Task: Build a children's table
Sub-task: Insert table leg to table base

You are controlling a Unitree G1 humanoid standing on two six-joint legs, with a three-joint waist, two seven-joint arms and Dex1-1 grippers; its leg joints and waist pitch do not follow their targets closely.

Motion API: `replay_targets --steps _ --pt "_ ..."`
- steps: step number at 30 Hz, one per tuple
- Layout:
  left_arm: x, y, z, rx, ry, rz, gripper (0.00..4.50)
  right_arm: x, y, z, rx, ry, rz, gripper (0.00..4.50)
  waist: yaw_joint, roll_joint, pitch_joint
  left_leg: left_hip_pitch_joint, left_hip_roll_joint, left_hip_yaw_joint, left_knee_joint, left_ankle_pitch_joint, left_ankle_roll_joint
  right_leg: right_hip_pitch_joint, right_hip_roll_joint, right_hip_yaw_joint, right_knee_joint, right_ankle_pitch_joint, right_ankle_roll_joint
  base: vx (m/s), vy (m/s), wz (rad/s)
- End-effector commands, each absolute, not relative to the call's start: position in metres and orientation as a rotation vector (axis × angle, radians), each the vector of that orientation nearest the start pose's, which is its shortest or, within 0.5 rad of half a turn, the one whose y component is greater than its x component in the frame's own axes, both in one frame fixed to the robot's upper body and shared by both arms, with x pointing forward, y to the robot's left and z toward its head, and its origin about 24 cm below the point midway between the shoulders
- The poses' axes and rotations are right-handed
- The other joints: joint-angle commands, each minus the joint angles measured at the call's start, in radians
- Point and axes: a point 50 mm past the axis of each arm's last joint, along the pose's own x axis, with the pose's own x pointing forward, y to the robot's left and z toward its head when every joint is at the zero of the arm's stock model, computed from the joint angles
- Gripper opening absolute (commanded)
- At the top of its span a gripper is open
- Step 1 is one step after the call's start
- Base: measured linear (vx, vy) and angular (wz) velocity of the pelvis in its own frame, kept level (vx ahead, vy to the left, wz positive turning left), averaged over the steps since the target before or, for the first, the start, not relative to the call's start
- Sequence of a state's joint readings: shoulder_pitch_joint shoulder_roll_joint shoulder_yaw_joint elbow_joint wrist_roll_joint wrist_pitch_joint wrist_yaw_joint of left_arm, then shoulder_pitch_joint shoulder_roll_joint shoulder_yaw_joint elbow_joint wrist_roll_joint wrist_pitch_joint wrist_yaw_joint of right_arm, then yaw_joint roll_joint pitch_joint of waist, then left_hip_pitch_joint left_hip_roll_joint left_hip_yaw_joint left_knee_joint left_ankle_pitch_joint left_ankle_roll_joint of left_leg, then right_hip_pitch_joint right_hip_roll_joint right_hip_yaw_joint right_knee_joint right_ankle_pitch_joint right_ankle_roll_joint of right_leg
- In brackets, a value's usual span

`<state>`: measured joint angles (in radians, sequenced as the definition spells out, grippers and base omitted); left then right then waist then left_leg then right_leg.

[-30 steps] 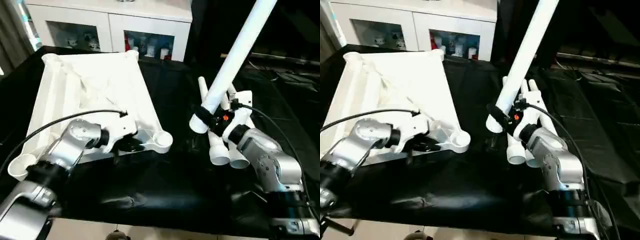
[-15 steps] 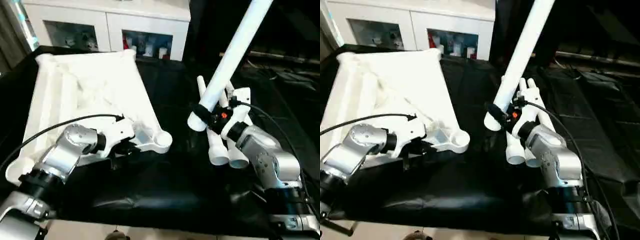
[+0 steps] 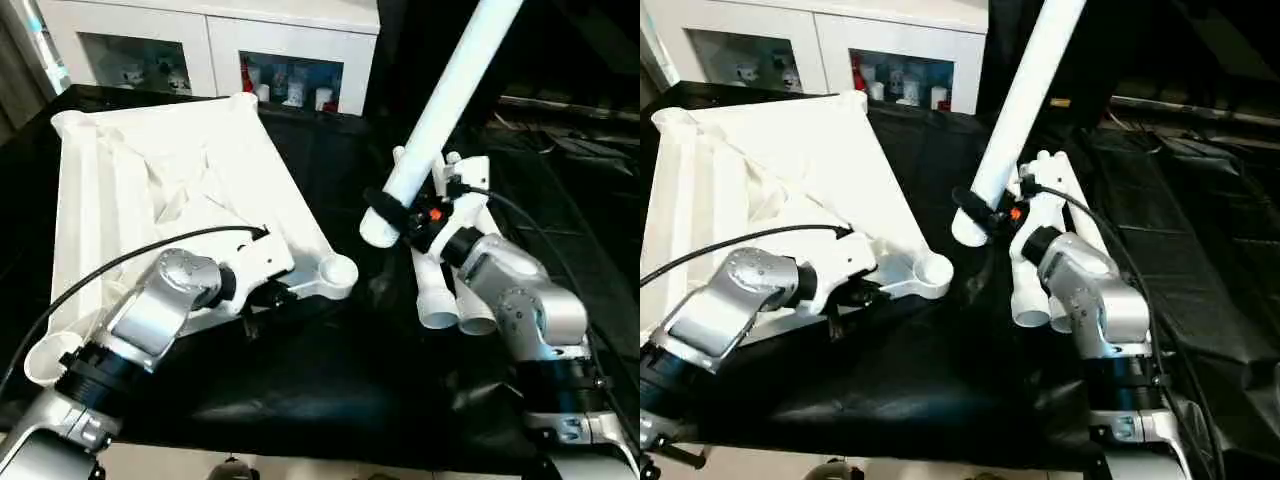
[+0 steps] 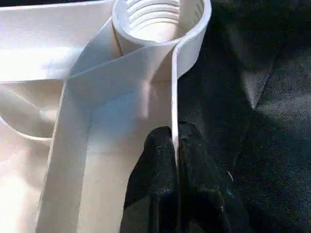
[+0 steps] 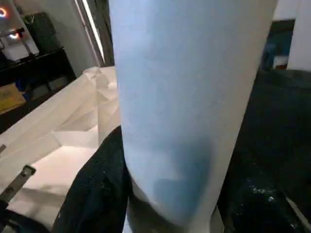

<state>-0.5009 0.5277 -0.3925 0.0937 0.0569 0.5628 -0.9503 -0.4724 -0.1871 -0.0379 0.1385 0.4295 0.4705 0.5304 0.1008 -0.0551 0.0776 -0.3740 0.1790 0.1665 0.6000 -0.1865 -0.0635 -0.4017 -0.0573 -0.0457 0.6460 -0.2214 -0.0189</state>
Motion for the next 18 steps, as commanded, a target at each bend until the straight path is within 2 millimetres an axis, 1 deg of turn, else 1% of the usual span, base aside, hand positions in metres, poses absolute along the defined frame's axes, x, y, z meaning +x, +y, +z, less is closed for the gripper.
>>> replay_targets --steps 1,2,3,4,6,7,8,9,10,12,13,14,15,16,17,18 --pt "0.300 0.139 0.077 0.630 0.554 -0.997 0.00 0.322 -0.123 0.108 0.266 0.099 0.695 1.93 0.001 0.001 -0.081 0.012 0.044 -0.007 -0.062 -0.006 0.032 0.066 -0.080 0.048 -0.056 0.097 -0.237 0.000 0.000 0.00" --pt "0.300 0.139 0.076 0.637 0.553 -0.991 0.00 0.321 -0.123 0.107 0.271 0.101 0.695 1.93 0.002 0.009 -0.080 0.012 0.043 -0.008 -0.063 -0.013 0.029 0.065 -0.081 0.048 -0.057 0.081 -0.235 0.000 0.000 0.00" --pt "0.300 0.139 0.074 0.631 0.554 -0.989 0.00 0.322 -0.122 0.106 0.282 0.104 0.694 1.93 0.000 0.001 -0.082 0.013 0.044 -0.007 -0.063 -0.028 0.024 0.065 -0.081 0.048 -0.062 0.055 -0.230 0.000 0.000 0.00" --pt "0.301 0.139 0.072 0.629 0.556 -0.983 0.00 0.322 -0.122 0.106 0.289 0.106 0.690 1.93 0.000 0.002 -0.079 0.014 0.045 -0.007 -0.065 -0.038 0.019 0.064 -0.082 0.049 -0.063 0.031 -0.225 0.000 0.000 0.00" --pt "0.302 0.140 0.070 0.627 0.559 -0.976 0.00 0.323 -0.122 0.105 0.294 0.108 0.687 1.93 0.001 0.003 -0.080 0.015 0.044 -0.006 -0.065 -0.045 0.012 0.062 -0.081 0.049 -0.065 0.007 -0.216 0.000 0.000 0.00" --pt "0.304 0.139 0.069 0.634 0.535 -0.989 0.00 0.323 -0.122 0.103 0.291 0.112 0.686 1.93 0.001 0.004 -0.080 0.014 0.044 -0.007 -0.066 -0.049 0.007 0.063 -0.082 0.049 -0.067 -0.003 -0.209 0.000 0.000 0.00" --pt "0.305 0.136 0.068 0.632 0.480 -1.034 0.00 0.324 -0.123 0.101 0.286 0.119 0.685 1.93 0.001 0.001 -0.078 0.014 0.041 -0.006 -0.067 -0.063 0.005 0.062 -0.081 0.050 -0.074 -0.027 -0.198 0.000 0.000 0.00" --pt "0.305 0.135 0.068 0.631 0.470 -1.041 0.00 0.324 -0.123 0.100 0.285 0.119 0.685 1.93 0.002 0.002 -0.079 0.015 0.042 -0.008 -0.067 -0.070 0.001 0.063 -0.083 0.050 -0.074 -0.040 -0.195 0.000 0.000 0.00" --pt "0.304 0.132 0.071 0.619 0.405 -1.082 0.00 0.323 -0.123 0.100 0.280 0.121 0.687 1.93 0.003 0.001 -0.081 0.016 0.042 -0.008 -0.067 -0.077 -0.004 0.063 -0.083 0.050 -0.074 -0.051 -0.189 0.000 0.000 0.00" --pt "0.305 0.132 0.074 0.602 0.387 -1.089 0.00 0.323 -0.124 0.100 0.279 0.120 0.686 1.93 0.003 0.001 -0.081 0.016 0.044 -0.008 -0.069 -0.080 -0.009 0.061 -0.083 0.050 -0.072 -0.052 -0.182 0.000 0.000 0.00" --pt "0.306 0.135 0.076 0.587 0.376 -1.087 0.00 0.321 -0.125 0.100 0.277 0.118 0.686 1.93 0.005 0.005 -0.081 0.016 0.043 -0.008 -0.068 -0.082 -0.009 0.060 -0.084 0.051 -0.073 -0.055 -0.182 0.000 0.000 0.00" --pt "0.307 0.135 0.076 0.585 0.376 -1.087 0.00 0.321 -0.125 0.100 0.276 0.118 0.686 1.93 0.004 0.004 -0.080 0.015 0.043 -0.008 -0.069 -0.085 -0.010 0.060 -0.083 0.051 -0.074 -0.058 -0.180 0.000 0.000 0.00" --pt "0.307 0.137 0.078 0.582 0.369 -1.079 0.28 0.321 -0.126 0.100 0.276 0.116 0.685 1.93 0.005 0.005 -0.081 0.016 0.044 -0.008 -0.070 -0.089 -0.012 0.060 -0.084 0.051 -0.074 -0.069 -0.177 0.000 0.000 0.00" --pt "0.307 0.139 0.079 0.560 0.374 -1.083 0.45 0.320 -0.127 0.101 0.275 0.114 0.684 1.93 0.005 0.004 -0.081 0.016 0.044 -0.008 -0.069 -0.086 -0.013 0.060 -0.084 0.051 -0.073 -0.065 -0.177 0.000 0.000 0.00" --pt "0.307 0.140 0.080 0.543 0.378 -1.087 0.57 0.319 -0.127 0.101 0.275 0.113 0.683 1.93 0.006 0.006 -0.081 0.015 0.043 -0.008 -0.069 -0.085 -0.013 0.059 -0.084 0.050 -0.073 -0.060 -0.181 0.000 0.000 0.00" --pt "0.306 0.141 0.080 0.536 0.377 -1.102 0.57 0.319 -0.128 0.101 0.275 0.112 0.682 1.93 0.008 0.007 -0.082 0.016 0.044 -0.008 -0.069 -0.085 -0.014 0.059 -0.085 0.050 -0.072 -0.056 -0.185 0.000 0.000 0.00"
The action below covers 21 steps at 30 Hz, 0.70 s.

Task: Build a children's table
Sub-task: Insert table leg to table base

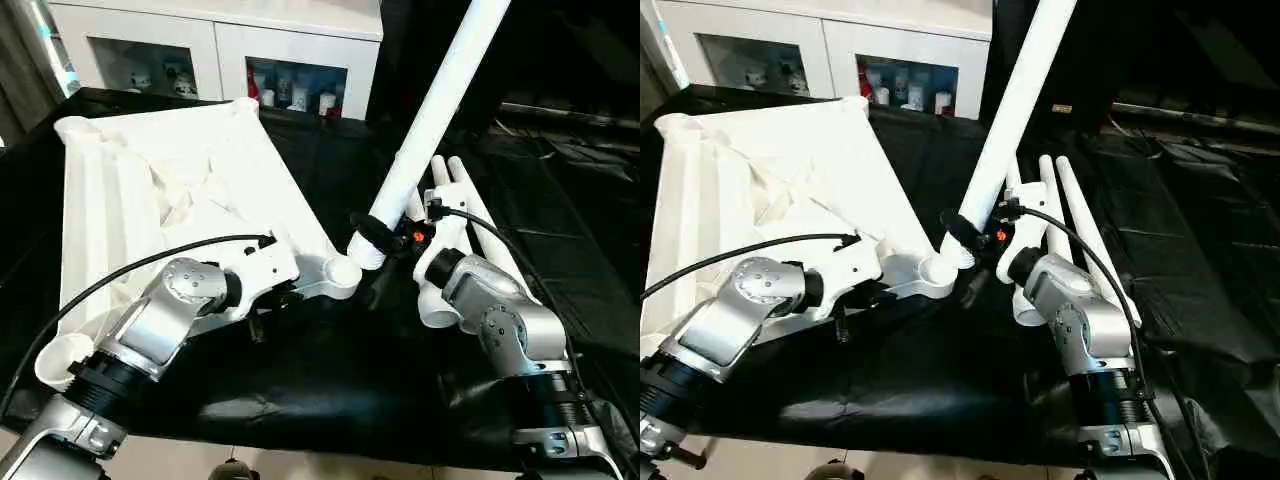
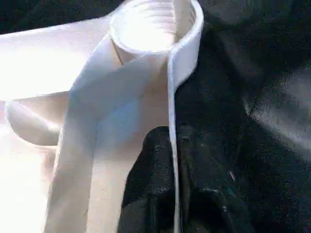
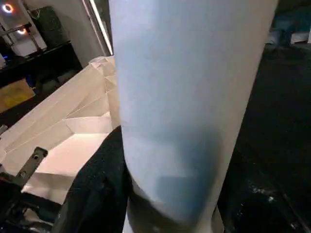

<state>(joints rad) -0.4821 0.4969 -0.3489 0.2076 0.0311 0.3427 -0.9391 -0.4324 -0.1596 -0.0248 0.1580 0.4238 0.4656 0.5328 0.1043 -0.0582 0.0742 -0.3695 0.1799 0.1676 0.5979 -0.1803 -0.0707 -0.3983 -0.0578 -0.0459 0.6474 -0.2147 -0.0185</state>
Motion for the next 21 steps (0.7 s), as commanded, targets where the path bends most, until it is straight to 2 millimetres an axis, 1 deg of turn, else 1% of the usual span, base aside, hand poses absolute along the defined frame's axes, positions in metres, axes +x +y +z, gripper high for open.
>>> replay_targets --steps 1,3,4,5,6,7,9,10,11,14,15,16,17,18,19,20,21 --pt "0.305 0.142 0.081 0.534 0.377 -1.113 0.60 0.318 -0.128 0.101 0.275 0.112 0.681 1.93 0.002 0.009 -0.079 0.011 0.043 -0.008 -0.067 -0.091 -0.008 0.054 -0.082 0.050 -0.073 -0.051 -0.190 0.000 0.000 0.00" --pt "0.305 0.145 0.080 0.536 0.376 -1.107 0.89 0.317 -0.129 0.100 0.276 0.113 0.682 1.93 0.001 0.003 -0.079 0.010 0.043 -0.008 -0.067 -0.095 -0.006 0.055 -0.081 0.049 -0.071 -0.046 -0.191 0.000 0.000 0.00" --pt "0.305 0.146 0.080 0.537 0.374 -1.105 0.96 0.316 -0.129 0.100 0.276 0.114 0.682 1.93 0.001 0.004 -0.078 0.011 0.043 -0.008 -0.068 -0.096 -0.003 0.054 -0.081 0.049 -0.072 -0.050 -0.188 0.000 0.000 0.00" --pt "0.306 0.146 0.081 0.531 0.373 -1.099 1.00 0.315 -0.129 0.100 0.276 0.115 0.684 1.93 0.000 0.000 -0.078 0.010 0.043 -0.007 -0.068 -0.094 -0.001 0.055 -0.081 0.049 -0.073 -0.053 -0.186 0.000 0.000 0.00" --pt "0.306 0.147 0.081 0.527 0.372 -1.096 1.00 0.315 -0.129 0.100 0.277 0.116 0.684 1.93 0.002 0.003 -0.078 0.012 0.044 -0.007 -0.068 -0.090 0.000 0.054 -0.082 0.050 -0.072 -0.057 -0.184 0.000 0.000 0.00" --pt "0.306 0.147 0.081 0.520 0.371 -1.094 1.08 0.315 -0.129 0.100 0.275 0.118 0.686 1.93 0.002 0.002 -0.079 0.012 0.044 -0.007 -0.067 -0.089 0.000 0.054 -0.082 0.050 -0.072 -0.057 -0.181 0.000 0.000 0.00" --pt "0.307 0.146 0.081 0.520 0.365 -1.085 1.38 0.315 -0.129 0.100 0.273 0.121 0.690 1.93 0.001 -0.001 -0.078 0.012 0.044 -0.007 -0.068 -0.091 0.000 0.053 -0.082 0.050 -0.073 -0.066 -0.179 0.000 0.000 0.00" --pt "0.307 0.146 0.081 0.520 0.365 -1.085 1.38 0.315 -0.129 0.100 0.273 0.121 0.690 1.93 0.001 0.000 -0.078 0.012 0.044 -0.007 -0.068 -0.097 -0.003 0.053 -0.082 0.050 -0.075 -0.075 -0.178 0.000 0.000 0.00" --pt "0.308 0.146 0.078 0.544 0.367 -1.074 1.39 0.315 -0.129 0.100 0.270 0.121 0.692 1.93 0.001 -0.002 -0.077 0.012 0.044 -0.007 -0.068 -0.104 -0.005 0.052 -0.082 0.050 -0.075 -0.081 -0.175 0.000 0.000 0.00" --pt "0.308 0.145 0.076 0.551 0.370 -1.071 1.74 0.316 -0.128 0.101 0.265 0.120 0.693 1.93 0.001 -0.002 -0.078 0.013 0.044 -0.008 -0.069 -0.104 -0.006 0.052 -0.082 0.050 -0.075 -0.084 -0.170 0.000 0.000 0.00" --pt "0.308 0.143 0.081 0.506 0.339 -1.058 1.77 0.315 -0.128 0.102 0.259 0.116 0.693 1.93 0.002 0.002 -0.079 0.012 0.044 -0.008 -0.068 -0.101 -0.008 0.053 -0.083 0.050 -0.073 -0.077 -0.174 0.000 0.000 0.00" --pt "0.309 0.141 0.088 0.433 0.281 -1.013 1.77 0.314 -0.129 0.104 0.256 0.109 0.690 1.93 0.001 -0.001 -0.079 0.012 0.045 -0.007 -0.068 -0.100 -0.008 0.053 -0.082 0.050 -0.074 -0.068 -0.178 0.000 0.000 0.00" --pt "0.309 0.141 0.090 0.416 0.266 -1.002 1.77 0.314 -0.129 0.105 0.256 0.107 0.689 1.93 0.002 0.001 -0.080 0.011 0.046 -0.008 -0.067 -0.096 -0.010 0.055 -0.083 0.049 -0.070 -0.056 -0.185 0.000 0.000 0.00" --pt "0.310 0.141 0.091 0.409 0.260 -0.997 1.77 0.314 -0.129 0.105 0.256 0.106 0.689 1.93 0.003 -0.001 -0.080 0.010 0.046 -0.007 -0.066 -0.091 -0.007 0.055 -0.083 0.049 -0.071 -0.039 -0.193 0.000 0.000 0.00" --pt "0.310 0.140 0.094 0.361 0.235 -0.968 1.77 0.312 -0.130 0.105 0.257 0.105 0.686 1.93 0.004 -0.004 -0.080 0.010 0.045 -0.007 -0.066 -0.089 -0.001 0.055 -0.081 0.049 -0.070 -0.034 -0.192 0.000 0.000 0.00" --pt "0.310 0.140 0.094 0.354 0.234 -0.964 1.77 0.312 -0.130 0.105 0.257 0.105 0.686 1.93 0.005 -0.004 -0.080 0.010 0.045 -0.007 -0.065 -0.087 0.000 0.056 -0.082 0.049 -0.069 -0.030 -0.192 0.000 0.000 0.00" --pt "0.309 0.140 0.091 0.350 0.235 -0.959 1.77 0.312 -0.130 0.105 0.259 0.107 0.683 1.93 0.006 -0.007 -0.079 0.009 0.044 -0.007 -0.065 -0.085 0.005 0.056 -0.081 0.049 -0.071 -0.038 -0.187 0.000 0.000 0.00"
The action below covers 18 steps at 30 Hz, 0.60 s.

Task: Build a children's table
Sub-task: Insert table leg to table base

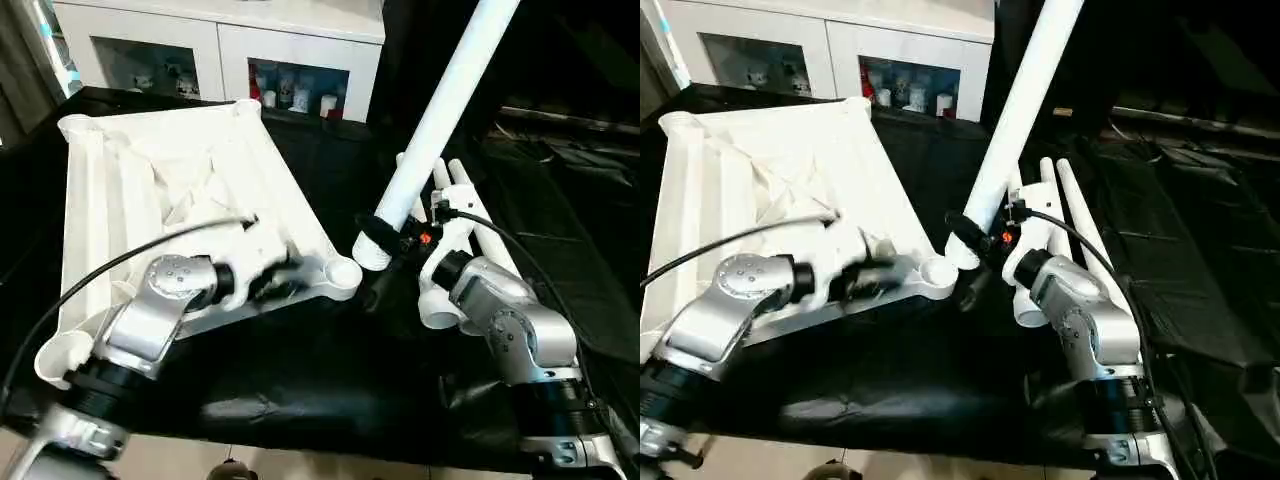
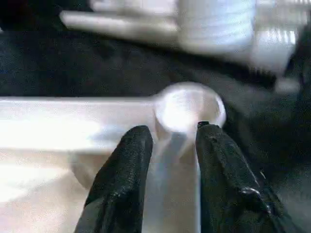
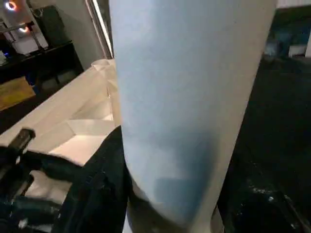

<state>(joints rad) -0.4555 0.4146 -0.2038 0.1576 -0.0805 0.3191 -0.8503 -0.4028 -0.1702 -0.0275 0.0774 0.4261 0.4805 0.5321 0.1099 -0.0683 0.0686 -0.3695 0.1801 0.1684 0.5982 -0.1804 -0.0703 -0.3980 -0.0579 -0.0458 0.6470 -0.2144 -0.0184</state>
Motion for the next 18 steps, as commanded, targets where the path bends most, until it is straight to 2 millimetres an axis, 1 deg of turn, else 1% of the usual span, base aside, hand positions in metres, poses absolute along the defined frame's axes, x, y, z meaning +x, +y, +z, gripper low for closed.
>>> replay_targets --steps 1,3,4,5,6,7,8,9,10,11,12,13,14,15,18 --pt "0.308 0.140 0.086 0.393 0.252 -0.960 1.77 0.311 -0.130 0.103 0.257 0.112 0.681 1.93 0.001 0.003 -0.072 0.010 0.043 -0.007 -0.066 -0.094 0.007 0.053 -0.080 0.049 -0.075 -0.064 -0.178 0.000 0.000 0.00" --pt "0.308 0.139 0.084 0.402 0.264 -0.973 1.77 0.312 -0.130 0.102 0.255 0.115 0.681 1.93 0.000 0.002 -0.072 0.010 0.043 -0.008 -0.068 -0.103 0.004 0.053 -0.080 0.049 -0.078 -0.097 -0.162 0.000 0.000 0.00" --pt "0.305 0.136 0.080 0.394 0.291 -1.018 1.77 0.312 -0.129 0.101 0.251 0.119 0.682 1.93 0.000 0.005 -0.072 0.012 0.044 -0.009 -0.069 -0.110 -0.001 0.051 -0.080 0.049 -0.079 -0.115 -0.154 0.000 0.000 0.00" --pt "0.304 0.135 0.080 0.392 0.295 -1.024 1.77 0.312 -0.129 0.101 0.251 0.119 0.682 1.93 -0.001 0.004 -0.072 0.013 0.045 -0.009 -0.070 -0.114 -0.003 0.049 -0.080 0.050 -0.080 -0.122 -0.153 0.000 0.000 0.00" --pt "0.301 0.131 0.078 0.353 0.338 -1.069 1.94 0.313 -0.128 0.101 0.246 0.122 0.683 1.93 0.000 0.009 -0.072 0.013 0.045 -0.009 -0.070 -0.117 -0.009 0.049 -0.081 0.050 -0.079 -0.125 -0.154 0.000 0.000 0.00" --pt "0.300 0.129 0.077 0.359 0.352 -1.090 2.04 0.313 -0.129 0.101 0.242 0.122 0.682 1.93 -0.001 0.007 -0.072 0.014 0.044 -0.008 -0.069 -0.116 -0.011 0.048 -0.081 0.050 -0.079 -0.119 -0.157 0.000 0.000 0.00" --pt "0.299 0.129 0.077 0.361 0.357 -1.095 2.04 0.313 -0.129 0.101 0.241 0.122 0.682 1.93 0.000 0.007 -0.072 0.014 0.044 -0.008 -0.070 -0.115 -0.011 0.048 -0.081 0.050 -0.079 -0.116 -0.158 0.000 0.000 0.00" --pt "0.298 0.129 0.075 0.379 0.381 -1.115 2.11 0.313 -0.129 0.101 0.236 0.122 0.681 1.93 0.000 0.008 -0.072 0.014 0.045 -0.009 -0.070 -0.115 -0.011 0.048 -0.081 0.050 -0.079 -0.110 -0.160 0.000 0.000 0.00" --pt "0.297 0.129 0.074 0.401 0.398 -1.125 2.14 0.313 -0.129 0.102 0.233 0.121 0.680 1.93 0.000 0.008 -0.072 0.013 0.044 -0.009 -0.070 -0.112 -0.010 0.049 -0.080 0.051 -0.078 -0.101 -0.160 0.000 0.000 0.00" --pt "0.298 0.129 0.072 0.428 0.406 -1.121 2.14 0.312 -0.129 0.102 0.230 0.121 0.680 1.93 0.000 0.010 -0.073 0.012 0.044 -0.009 -0.070 -0.111 -0.011 0.050 -0.081 0.050 -0.077 -0.097 -0.161 0.000 0.000 0.00" --pt "0.301 0.131 0.070 0.460 0.411 -1.102 2.36 0.312 -0.130 0.103 0.226 0.120 0.680 1.93 0.000 0.012 -0.073 0.013 0.044 -0.010 -0.070 -0.114 -0.011 0.050 -0.080 0.050 -0.078 -0.093 -0.159 0.000 0.000 0.00" --pt "0.304 0.132 0.069 0.489 0.414 -1.081 2.46 0.311 -0.130 0.103 0.223 0.120 0.679 1.93 -0.001 0.010 -0.073 0.013 0.043 -0.009 -0.069 -0.112 -0.010 0.051 -0.078 0.051 -0.079 -0.085 -0.155 0.000 0.000 0.00" --pt "0.308 0.135 0.068 0.511 0.425 -1.065 2.46 0.311 -0.131 0.102 0.219 0.121 0.679 1.93 -0.001 0.012 -0.073 0.013 0.043 -0.009 -0.069 -0.110 -0.009 0.051 -0.078 0.051 -0.079 -0.081 -0.154 0.000 0.000 0.00" --pt "0.309 0.136 0.068 0.517 0.428 -1.063 2.51 0.310 -0.131 0.102 0.218 0.122 0.679 1.93 0.000 0.011 -0.075 0.013 0.042 -0.010 -0.069 -0.108 -0.013 0.054 -0.080 0.050 -0.077 -0.076 -0.153 0.000 0.000 0.00" --pt "0.312 0.139 0.070 0.523 0.436 -1.052 2.51 0.310 -0.132 0.102 0.215 0.123 0.677 1.93 0.000 0.011 -0.076 0.013 0.043 -0.010 -0.069 -0.105 -0.014 0.053 -0.080 0.050 -0.075 -0.063 -0.163 0.000 0.000 0.00"
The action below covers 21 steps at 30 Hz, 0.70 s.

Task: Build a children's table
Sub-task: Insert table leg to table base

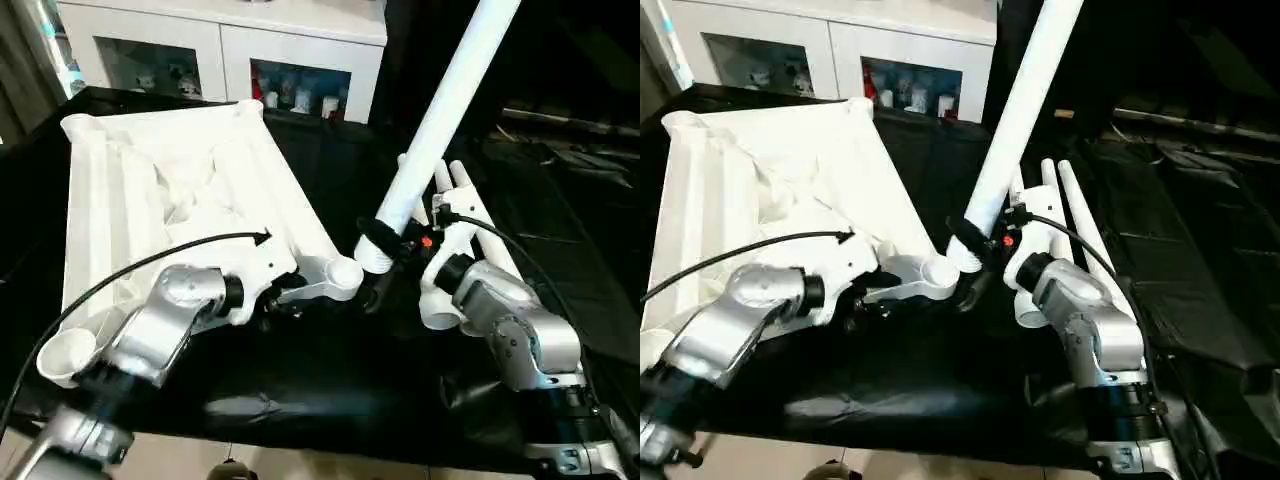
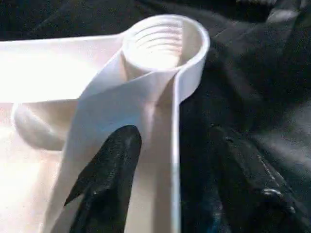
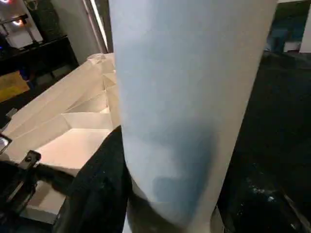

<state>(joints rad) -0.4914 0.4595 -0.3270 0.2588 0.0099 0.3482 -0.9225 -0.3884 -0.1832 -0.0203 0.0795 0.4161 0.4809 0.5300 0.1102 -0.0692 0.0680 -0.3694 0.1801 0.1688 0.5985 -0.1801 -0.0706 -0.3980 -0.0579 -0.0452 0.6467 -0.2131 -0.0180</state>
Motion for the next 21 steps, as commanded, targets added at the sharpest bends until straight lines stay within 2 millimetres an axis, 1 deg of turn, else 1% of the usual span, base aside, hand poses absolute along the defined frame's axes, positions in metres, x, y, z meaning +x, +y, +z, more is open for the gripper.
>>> replay_targets --steps 1,3,5,7,11,12,13,14,16,17,18,19,20,21 --pt "0.3132 0.1401 0.0709 0.516 0.440 -1.052 2.51 0.3098 -0.1318 0.1018 0.215 0.123 0.677 1.93 0.000 0.018 -0.075 0.012 0.043 -0.011 -0.068 -0.105 -0.015 0.053 -0.081 0.049 -0.073 -0.056 -0.169 0.000 0.000 0.00" --pt "0.3142 0.1412 0.0723 0.515 0.448 -1.054 2.52 0.3092 -0.1320 0.1015 0.214 0.124 0.676 1.93 -0.001 0.016 -0.075 0.013 0.043 -0.011 -0.068 -0.107 -0.016 0.054 -0.080 0.049 -0.074 -0.049 -0.175 0.000 0.000 0.00" --pt "0.3145 0.1418 0.0720 0.518 0.453 -1.056 2.52 0.3092 -0.1320 0.1013 0.214 0.124 0.676 1.93 -0.001 0.016 -0.075 0.013 0.044 -0.011 -0.069 -0.111 -0.016 0.053 -0.081 0.049 -0.074 -0.053 -0.177 0.000 0.000 0.00" --pt "0.3148 0.1436 0.0711 0.515 0.470 -1.061 2.52 0.3086 -0.1320 0.1007 0.214 0.126 0.676 1.93 0.000 0.020 -0.073 0.013 0.043 -0.011 -0.069 -0.119 -0.019 0.052 -0.080 0.049 -0.075 -0.055 -0.180 0.000 0.000 0.00" --pt "0.3135 0.1457 0.0715 0.486 0.488 -1.074 2.52 0.3086 -0.1320 0.0999 0.215 0.128 0.674 1.93 -0.001 0.018 -0.072 0.013 0.044 -0.012 -0.071 -0.128 -0.022 0.053 -0.081 0.049 -0.075 -0.063 -0.183 0.000 0.000 0.00" --pt "0.3133 0.1460 0.0718 0.482 0.490 -1.076 2.23 0.3086 -0.1320 0.0998 0.215 0.128 0.674 1.93 -0.001 0.018 -0.072 0.014 0.044 -0.011 -0.071 -0.129 -0.022 0.053 -0.082 0.049 -0.076 -0.066 -0.183 0.000 0.000 0.00" --pt "0.3133 0.1460 0.0719 0.481 0.490 -1.076 2.16 0.3086 -0.1320 0.0999 0.215 0.128 0.674 1.93 -0.001 0.019 -0.073 0.015 0.044 -0.011 -0.070 -0.130 -0.023 0.052 -0.081 0.049 -0.076 -0.066 -0.185 0.000 0.000 0.00" --pt "0.3133 0.1466 0.0732 0.463 0.493 -1.079 2.16 0.3084 -0.1320 0.0998 0.217 0.130 0.674 1.93 -0.001 0.020 -0.069 0.013 0.044 -0.011 -0.071 -0.132 -0.023 0.050 -0.081 0.050 -0.076 -0.065 -0.186 0.000 0.000 0.00" --pt "0.3134 0.1469 0.0741 0.448 0.496 -1.082 2.10 0.3082 -0.1320 0.0996 0.217 0.131 0.674 1.93 -0.002 0.019 -0.068 0.014 0.044 -0.011 -0.072 -0.138 -0.022 0.051 -0.080 0.049 -0.077 -0.069 -0.187 0.000 0.000 0.00" --pt "0.3133 0.1468 0.0745 0.442 0.498 -1.085 1.79 0.3081 -0.1320 0.0994 0.218 0.133 0.674 1.93 -0.002 0.019 -0.067 0.014 0.043 -0.011 -0.072 -0.142 -0.022 0.052 -0.081 0.050 -0.078 -0.078 -0.186 0.000 0.000 0.00" --pt "0.3132 0.1467 0.0747 0.439 0.498 -1.089 1.71 0.3078 -0.1318 0.0990 0.218 0.134 0.675 1.93 -0.001 0.020 -0.067 0.014 0.044 -0.012 -0.072 -0.143 -0.022 0.051 -0.082 0.050 -0.079 -0.086 -0.185 0.000 0.000 0.00" --pt "0.3130 0.1462 0.0754 0.431 0.499 -1.093 1.67 0.3073 -0.1318 0.0986 0.217 0.135 0.675 1.93 -0.002 0.022 -0.064 0.013 0.044 -0.012 -0.073 -0.150 -0.023 0.050 -0.081 0.050 -0.081 -0.090 -0.183 0.000 0.000 0.00" --pt "0.3130 0.1461 0.0755 0.430 0.499 -1.093 1.61 0.3073 -0.1318 0.0985 0.217 0.136 0.675 1.93 -0.002 0.023 -0.064 0.015 0.044 -0.012 -0.074 -0.152 -0.024 0.049 -0.081 0.050 -0.081 -0.092 -0.183 0.000 0.000 0.00" --pt "0.3129 0.1457 0.0761 0.423 0.500 -1.096 1.48 0.3069 -0.1318 0.0983 0.217 0.137 0.675 1.93 -0.002 0.022 -0.064 0.013 0.044 -0.013 -0.074 -0.149 -0.023 0.051 -0.081 0.050 -0.079 -0.086 -0.183 0.000 0.000 0.00"
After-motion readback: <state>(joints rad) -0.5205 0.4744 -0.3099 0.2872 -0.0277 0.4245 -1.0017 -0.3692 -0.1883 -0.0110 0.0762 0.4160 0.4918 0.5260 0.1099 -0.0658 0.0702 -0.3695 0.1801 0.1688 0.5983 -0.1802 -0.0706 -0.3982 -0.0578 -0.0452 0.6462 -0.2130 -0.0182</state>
